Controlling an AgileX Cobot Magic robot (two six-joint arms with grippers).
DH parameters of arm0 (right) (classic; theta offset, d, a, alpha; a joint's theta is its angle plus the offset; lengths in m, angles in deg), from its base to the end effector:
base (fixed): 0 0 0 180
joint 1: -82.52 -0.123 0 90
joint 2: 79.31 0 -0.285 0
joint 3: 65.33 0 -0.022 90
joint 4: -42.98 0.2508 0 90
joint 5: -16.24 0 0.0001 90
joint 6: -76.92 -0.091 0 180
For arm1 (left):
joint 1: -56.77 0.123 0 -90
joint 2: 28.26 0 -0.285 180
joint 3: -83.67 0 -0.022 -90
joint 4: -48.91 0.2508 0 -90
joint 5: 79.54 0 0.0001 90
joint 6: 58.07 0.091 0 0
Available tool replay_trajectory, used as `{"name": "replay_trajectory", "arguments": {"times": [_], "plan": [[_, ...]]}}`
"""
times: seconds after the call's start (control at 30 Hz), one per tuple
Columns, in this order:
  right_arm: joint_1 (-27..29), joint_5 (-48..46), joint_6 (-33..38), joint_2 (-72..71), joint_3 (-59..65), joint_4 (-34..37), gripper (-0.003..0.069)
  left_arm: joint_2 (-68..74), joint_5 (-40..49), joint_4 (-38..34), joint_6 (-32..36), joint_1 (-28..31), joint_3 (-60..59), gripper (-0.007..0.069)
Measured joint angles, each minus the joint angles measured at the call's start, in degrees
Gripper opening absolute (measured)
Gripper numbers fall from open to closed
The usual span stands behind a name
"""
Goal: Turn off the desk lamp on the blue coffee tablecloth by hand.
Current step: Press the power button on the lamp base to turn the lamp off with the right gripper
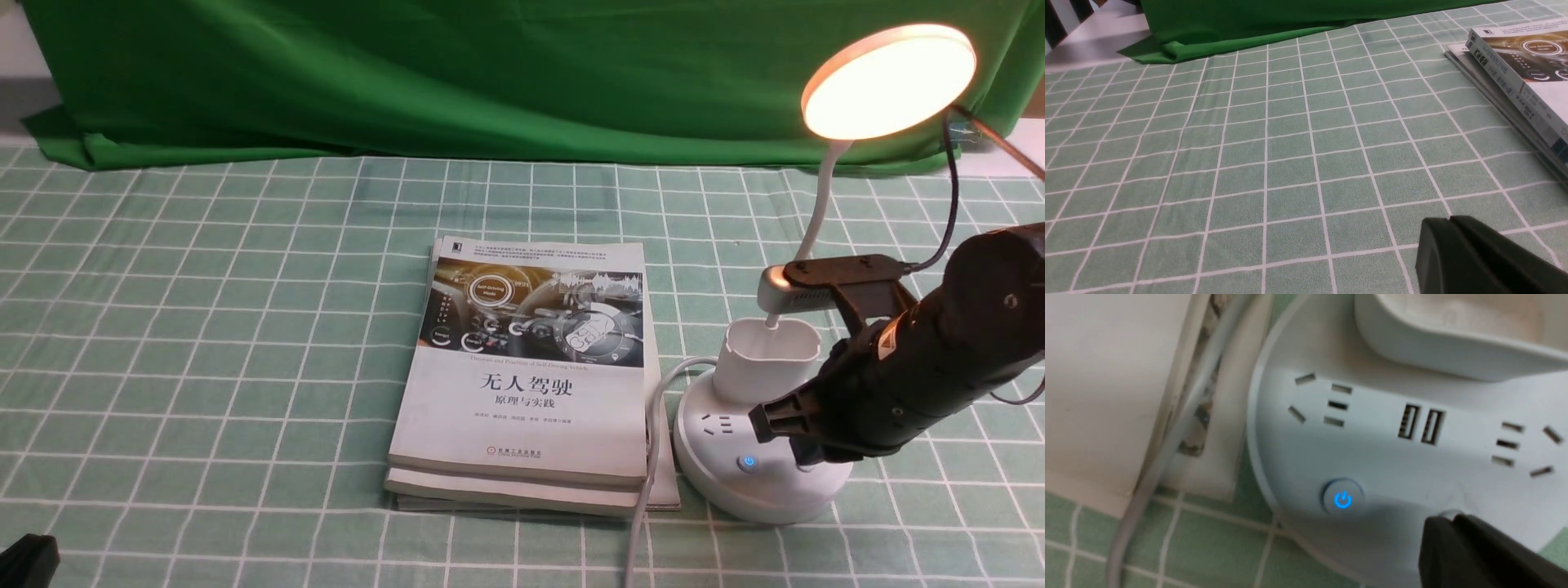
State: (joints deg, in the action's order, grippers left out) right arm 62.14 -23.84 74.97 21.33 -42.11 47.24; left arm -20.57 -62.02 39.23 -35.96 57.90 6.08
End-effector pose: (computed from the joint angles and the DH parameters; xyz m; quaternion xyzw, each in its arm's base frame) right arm 0.2781 0.1080 0.1943 -0.1340 0.9807 0.0542 0.1316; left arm 0.0545 -0.0035 0.1838 0.0955 0.7743 0.0566 0.6230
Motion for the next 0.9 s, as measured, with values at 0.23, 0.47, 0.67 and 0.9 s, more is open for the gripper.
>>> {"name": "replay_trajectory", "arguments": {"times": [0.23,0.47,0.67,0.9], "plan": [[0.0,0.6,0.0,0.5,0.0,0.0,0.0033,0.0,0.0,0.0,0.0,0.0,0.0,0.0],[1.1,0.8,0.1,0.5,0.0,-0.1,0.0034,0.0,0.0,0.0,0.0,0.0,0.0,0.0],[1.1,1.4,0.1,0.5,0.0,0.0,0.0034,0.0,0.0,0.0,0.0,0.0,0.0,0.0],[1.1,1.1,0.1,2.7,-0.1,0.1,0.0034,0.0,0.0,0.0,0.0,0.0,0.0,0.0]]}}
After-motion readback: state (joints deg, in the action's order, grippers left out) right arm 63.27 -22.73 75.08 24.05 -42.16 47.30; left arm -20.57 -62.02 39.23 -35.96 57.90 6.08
